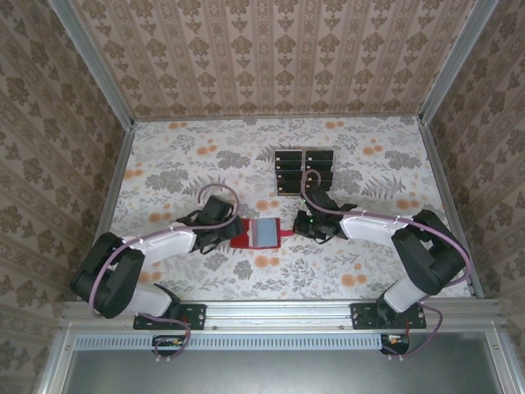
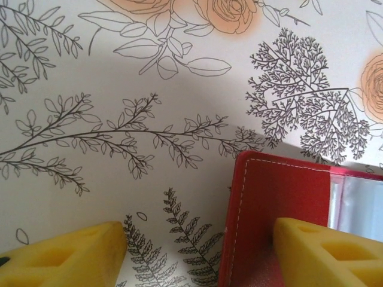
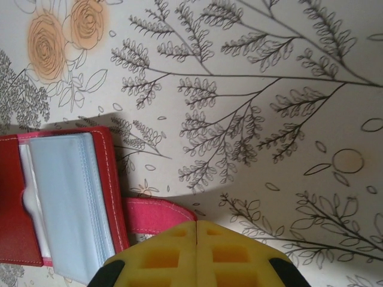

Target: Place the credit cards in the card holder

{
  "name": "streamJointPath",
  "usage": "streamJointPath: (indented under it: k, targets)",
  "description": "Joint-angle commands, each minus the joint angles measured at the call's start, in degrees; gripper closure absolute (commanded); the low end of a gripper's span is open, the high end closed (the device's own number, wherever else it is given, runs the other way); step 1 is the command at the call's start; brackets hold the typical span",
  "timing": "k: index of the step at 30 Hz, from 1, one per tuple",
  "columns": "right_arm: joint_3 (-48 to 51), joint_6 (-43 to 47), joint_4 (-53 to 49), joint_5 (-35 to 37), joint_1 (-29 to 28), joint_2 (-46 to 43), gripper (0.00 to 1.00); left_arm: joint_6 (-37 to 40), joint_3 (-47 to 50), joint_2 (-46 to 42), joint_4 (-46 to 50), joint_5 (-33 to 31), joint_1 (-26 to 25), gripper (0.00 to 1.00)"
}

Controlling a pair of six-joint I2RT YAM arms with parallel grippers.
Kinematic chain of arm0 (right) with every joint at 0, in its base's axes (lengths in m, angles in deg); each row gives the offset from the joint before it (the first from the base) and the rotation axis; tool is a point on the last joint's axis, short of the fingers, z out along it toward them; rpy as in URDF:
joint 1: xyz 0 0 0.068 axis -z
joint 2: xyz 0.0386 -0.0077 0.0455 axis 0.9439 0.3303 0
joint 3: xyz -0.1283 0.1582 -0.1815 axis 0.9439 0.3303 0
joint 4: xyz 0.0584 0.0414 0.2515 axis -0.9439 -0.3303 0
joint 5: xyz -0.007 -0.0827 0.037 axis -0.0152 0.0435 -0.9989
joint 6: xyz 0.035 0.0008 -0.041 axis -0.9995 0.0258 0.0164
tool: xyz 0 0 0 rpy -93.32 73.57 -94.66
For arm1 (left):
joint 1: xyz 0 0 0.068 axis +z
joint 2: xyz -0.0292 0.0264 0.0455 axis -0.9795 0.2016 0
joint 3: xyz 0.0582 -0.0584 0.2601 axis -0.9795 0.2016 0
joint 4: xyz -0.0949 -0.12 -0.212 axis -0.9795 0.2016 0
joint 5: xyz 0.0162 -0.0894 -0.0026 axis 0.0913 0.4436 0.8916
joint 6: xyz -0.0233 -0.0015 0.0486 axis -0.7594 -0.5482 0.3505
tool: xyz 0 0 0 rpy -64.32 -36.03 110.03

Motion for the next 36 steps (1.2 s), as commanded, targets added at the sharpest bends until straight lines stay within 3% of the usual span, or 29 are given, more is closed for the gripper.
streamJointPath:
  k: [1,3,7,11,19,25,28,36]
  targets:
    - [0.74,0.21,-1.07,1.96,0.86,0.25,1.0,2.8,-1.7,3.11,5.34,-2.27,0.15,0.31]
    - [0.23,0.84,-2.0,1.91,0.99,-0.3,0.94,3.93,-3.07,3.76,6.53,-2.48,-0.07,0.31]
    - [-1.57,2.8,-5.68,2.15,1.0,-3.36,0.62,6.7,-5.46,3.5,8.54,-3.33,-0.63,0.29]
    - [-3.87,4.54,-10.75,2.63,0.45,-8.25,0.52,9.64,-6.65,0.6,8.88,-2.24,-1.16,0.24]
    - [-10.48,7.93,-16.97,1.74,-3.59,-10.65,0.4,13.13,-9.1,-4.44,15.9,-4.59,-2.33,0.1]
    - [-15.73,8.47,-14.49,-0.74,-6.45,-1.19,0.38,12.62,-8.08,-2.91,17.83,-6.84,-3.89,0.1]
    - [-18.21,8.73,-14.08,-1.01,-7.65,3.05,0.38,10.8,-7.62,-2.17,20.11,-11.25,-5.73,0.11]
    - [-21.08,8.67,-13.1,-1.62,-8.54,9.48,0.4,6.34,-5.16,-1.02,21.64,-15.76,-7.29,0.12]
